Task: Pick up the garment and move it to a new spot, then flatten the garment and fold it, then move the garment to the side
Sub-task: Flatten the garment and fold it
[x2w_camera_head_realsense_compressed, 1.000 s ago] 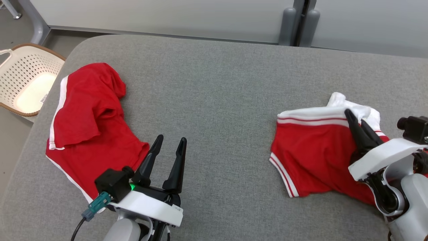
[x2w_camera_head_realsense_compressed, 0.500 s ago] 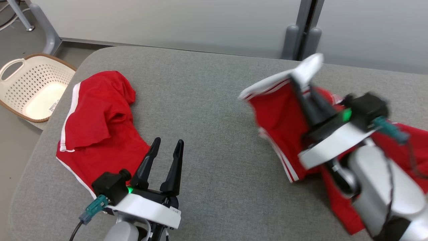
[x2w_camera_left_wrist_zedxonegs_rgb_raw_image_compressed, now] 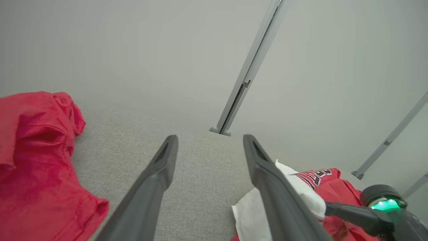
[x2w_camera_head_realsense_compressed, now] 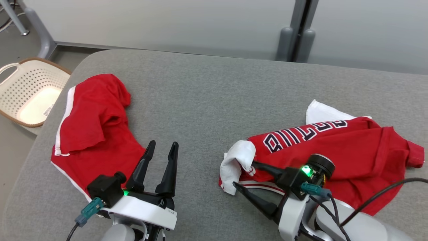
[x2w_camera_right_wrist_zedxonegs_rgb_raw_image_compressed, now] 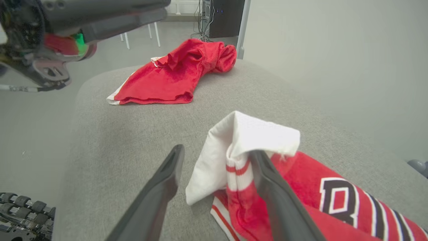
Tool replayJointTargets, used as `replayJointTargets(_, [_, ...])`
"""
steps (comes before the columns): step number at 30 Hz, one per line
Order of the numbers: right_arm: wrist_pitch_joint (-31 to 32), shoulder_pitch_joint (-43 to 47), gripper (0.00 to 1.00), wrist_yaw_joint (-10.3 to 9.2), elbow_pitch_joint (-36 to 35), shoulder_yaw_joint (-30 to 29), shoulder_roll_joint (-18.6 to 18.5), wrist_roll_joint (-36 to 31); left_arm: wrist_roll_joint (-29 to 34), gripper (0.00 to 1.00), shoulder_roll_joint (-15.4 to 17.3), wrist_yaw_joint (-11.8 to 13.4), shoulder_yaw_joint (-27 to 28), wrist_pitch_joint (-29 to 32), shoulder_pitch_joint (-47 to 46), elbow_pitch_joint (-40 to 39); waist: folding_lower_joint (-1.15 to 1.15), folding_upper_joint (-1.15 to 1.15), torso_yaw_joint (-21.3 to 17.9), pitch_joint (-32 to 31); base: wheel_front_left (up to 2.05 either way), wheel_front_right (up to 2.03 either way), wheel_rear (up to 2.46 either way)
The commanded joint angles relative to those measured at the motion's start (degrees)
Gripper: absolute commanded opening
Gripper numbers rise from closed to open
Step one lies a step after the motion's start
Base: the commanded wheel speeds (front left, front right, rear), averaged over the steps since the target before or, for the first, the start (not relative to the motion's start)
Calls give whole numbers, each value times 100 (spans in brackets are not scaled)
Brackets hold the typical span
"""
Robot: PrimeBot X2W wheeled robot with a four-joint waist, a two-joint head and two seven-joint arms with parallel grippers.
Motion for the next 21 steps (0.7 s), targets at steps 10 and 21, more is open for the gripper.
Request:
replayJointTargets(10, [-32, 108, 100, -11, -253, 140, -879, -20, 128, 100, 20, -5, 238, -1, 16, 4, 0, 0, -653, -121, 0, 0, 0])
replayJointTargets(21, [-467, 1838, 100, -7, 231, -3588, -304, 51, 129, 100, 23, -5, 344, -1, 69, -24, 0, 0, -959, -205, 0, 0, 0])
